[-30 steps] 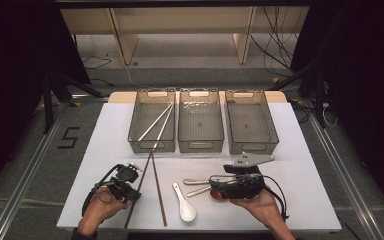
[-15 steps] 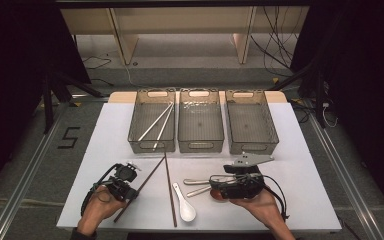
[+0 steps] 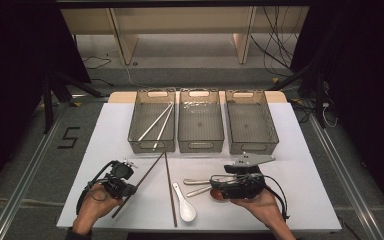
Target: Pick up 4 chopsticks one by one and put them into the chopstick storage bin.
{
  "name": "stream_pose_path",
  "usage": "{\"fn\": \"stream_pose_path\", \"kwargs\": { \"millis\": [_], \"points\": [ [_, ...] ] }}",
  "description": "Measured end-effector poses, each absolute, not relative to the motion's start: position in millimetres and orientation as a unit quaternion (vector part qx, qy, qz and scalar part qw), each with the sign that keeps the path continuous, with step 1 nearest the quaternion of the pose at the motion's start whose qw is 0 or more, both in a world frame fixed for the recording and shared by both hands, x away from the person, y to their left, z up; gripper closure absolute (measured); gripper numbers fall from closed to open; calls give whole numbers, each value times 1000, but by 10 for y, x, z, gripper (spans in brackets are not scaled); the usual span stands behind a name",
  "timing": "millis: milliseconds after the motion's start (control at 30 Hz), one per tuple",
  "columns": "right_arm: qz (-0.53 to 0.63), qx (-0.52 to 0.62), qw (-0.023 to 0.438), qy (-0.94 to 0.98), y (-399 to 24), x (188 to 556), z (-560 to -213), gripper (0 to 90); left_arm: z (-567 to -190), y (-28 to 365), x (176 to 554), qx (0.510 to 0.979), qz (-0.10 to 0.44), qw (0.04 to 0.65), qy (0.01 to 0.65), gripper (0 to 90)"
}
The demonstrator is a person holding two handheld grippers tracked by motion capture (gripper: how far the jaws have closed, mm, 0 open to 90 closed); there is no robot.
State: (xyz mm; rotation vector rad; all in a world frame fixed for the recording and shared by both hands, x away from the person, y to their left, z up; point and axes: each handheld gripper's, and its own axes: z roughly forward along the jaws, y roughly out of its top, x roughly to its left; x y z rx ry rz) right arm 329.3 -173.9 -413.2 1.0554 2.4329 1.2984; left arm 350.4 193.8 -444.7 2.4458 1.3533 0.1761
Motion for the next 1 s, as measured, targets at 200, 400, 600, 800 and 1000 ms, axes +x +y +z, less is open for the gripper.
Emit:
{"fn": "stream_pose_path", "kwargs": {
  "millis": [200, 400, 600, 800, 1000],
  "points": [
    [438, 358, 94, 819, -1743, 3287, -4143, 284, -4261, 1918, 3472, 865, 65, 196, 457, 840],
    [443, 356, 99, 817, -1765, 3273, -4132, 284, -4104, 1952, 3508, 858, 66, 235, 452, 840],
    [447, 357, 99, 814, -1786, 3261, -4128, 284, -3955, 2001, 3599, 848, 74, 265, 454, 840],
    [449, 358, 100, 812, -1811, 3241, -4132, 283, -3807, 1992, 3769, 833, 86, 303, 455, 840],
    [459, 361, 107, 805, -1879, 3211, -4121, 283, -3705, 1983, 3971, 822, 100, 327, 455, 840]
  ]
}}
